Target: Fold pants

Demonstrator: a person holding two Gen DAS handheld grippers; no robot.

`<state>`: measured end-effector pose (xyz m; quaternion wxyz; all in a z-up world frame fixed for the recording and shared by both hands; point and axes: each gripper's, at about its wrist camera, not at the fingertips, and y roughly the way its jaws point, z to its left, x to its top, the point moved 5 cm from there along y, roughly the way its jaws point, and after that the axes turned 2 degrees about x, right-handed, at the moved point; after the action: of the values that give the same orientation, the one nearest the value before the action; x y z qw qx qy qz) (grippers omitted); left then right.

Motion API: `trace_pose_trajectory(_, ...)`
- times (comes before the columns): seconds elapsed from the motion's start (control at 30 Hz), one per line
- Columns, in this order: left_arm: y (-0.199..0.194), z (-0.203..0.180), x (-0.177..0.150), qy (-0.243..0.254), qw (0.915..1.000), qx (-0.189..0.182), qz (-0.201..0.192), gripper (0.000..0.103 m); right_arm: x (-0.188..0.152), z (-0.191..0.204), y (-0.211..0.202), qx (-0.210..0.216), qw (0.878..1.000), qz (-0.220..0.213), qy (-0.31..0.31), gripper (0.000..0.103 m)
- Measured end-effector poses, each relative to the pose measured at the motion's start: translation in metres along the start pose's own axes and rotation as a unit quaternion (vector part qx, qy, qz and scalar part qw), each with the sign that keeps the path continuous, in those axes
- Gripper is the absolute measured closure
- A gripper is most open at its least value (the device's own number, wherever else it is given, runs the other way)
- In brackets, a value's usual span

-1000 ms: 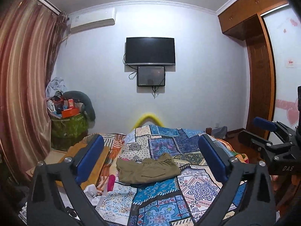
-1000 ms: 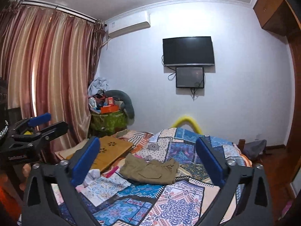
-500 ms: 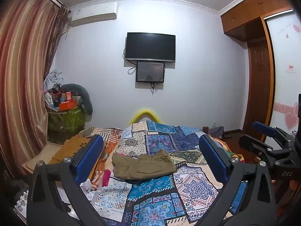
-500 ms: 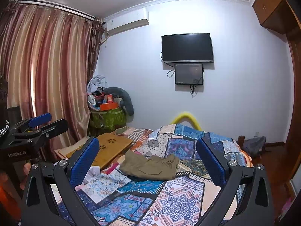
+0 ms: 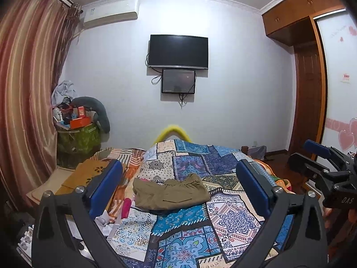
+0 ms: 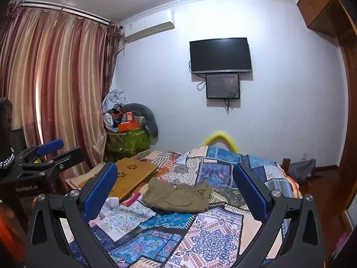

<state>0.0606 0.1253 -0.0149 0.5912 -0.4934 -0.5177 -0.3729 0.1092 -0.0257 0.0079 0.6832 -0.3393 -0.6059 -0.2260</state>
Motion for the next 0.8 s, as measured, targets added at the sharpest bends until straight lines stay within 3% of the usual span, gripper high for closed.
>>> trace_pose_trajectory(0.8,0.0067,-0.0046,-0.0020,0.007,0.9999,-0.013,0.008,0.000,0.0005,-0.0025,-0.0006,0.001,1.000,0.007,0.010,0.000)
